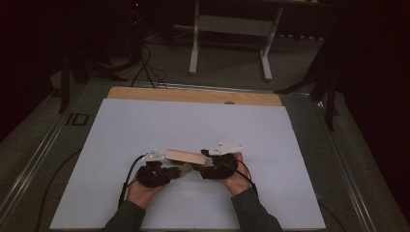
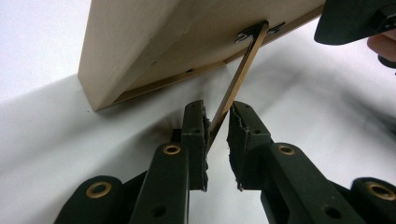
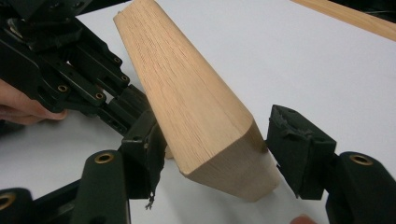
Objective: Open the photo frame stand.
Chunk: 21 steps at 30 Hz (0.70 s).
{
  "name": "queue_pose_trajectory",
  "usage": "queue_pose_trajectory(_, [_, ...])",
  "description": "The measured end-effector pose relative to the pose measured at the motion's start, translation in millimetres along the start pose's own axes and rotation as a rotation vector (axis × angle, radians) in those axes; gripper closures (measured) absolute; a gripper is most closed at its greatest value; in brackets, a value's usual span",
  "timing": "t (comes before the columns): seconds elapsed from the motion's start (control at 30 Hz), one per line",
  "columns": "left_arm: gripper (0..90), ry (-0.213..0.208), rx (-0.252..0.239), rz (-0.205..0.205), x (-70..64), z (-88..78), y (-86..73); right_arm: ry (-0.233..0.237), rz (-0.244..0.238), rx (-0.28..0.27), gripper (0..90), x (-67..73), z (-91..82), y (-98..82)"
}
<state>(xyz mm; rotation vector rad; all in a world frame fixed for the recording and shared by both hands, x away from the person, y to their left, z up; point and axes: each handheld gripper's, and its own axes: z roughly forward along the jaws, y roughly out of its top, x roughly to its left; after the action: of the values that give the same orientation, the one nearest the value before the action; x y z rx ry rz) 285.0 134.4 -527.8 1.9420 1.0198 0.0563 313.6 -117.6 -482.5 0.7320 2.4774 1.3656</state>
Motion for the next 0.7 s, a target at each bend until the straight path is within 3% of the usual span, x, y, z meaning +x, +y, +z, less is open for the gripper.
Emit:
queue_pose_trajectory(0.3, [73.4, 0.035, -0.001, 0.031, -2.0, -3.2, -0.6, -0.018, 0.01, -0.008, 31.5, 1.3, -3.9, -0.6])
queue_pose_trajectory(0.7, [62.3, 0.066, -0.012, 0.055, -4.1, -5.7, 0.6, -0.031, -0.027, -0.003, 30.5, 2.9, -7.0, -0.8])
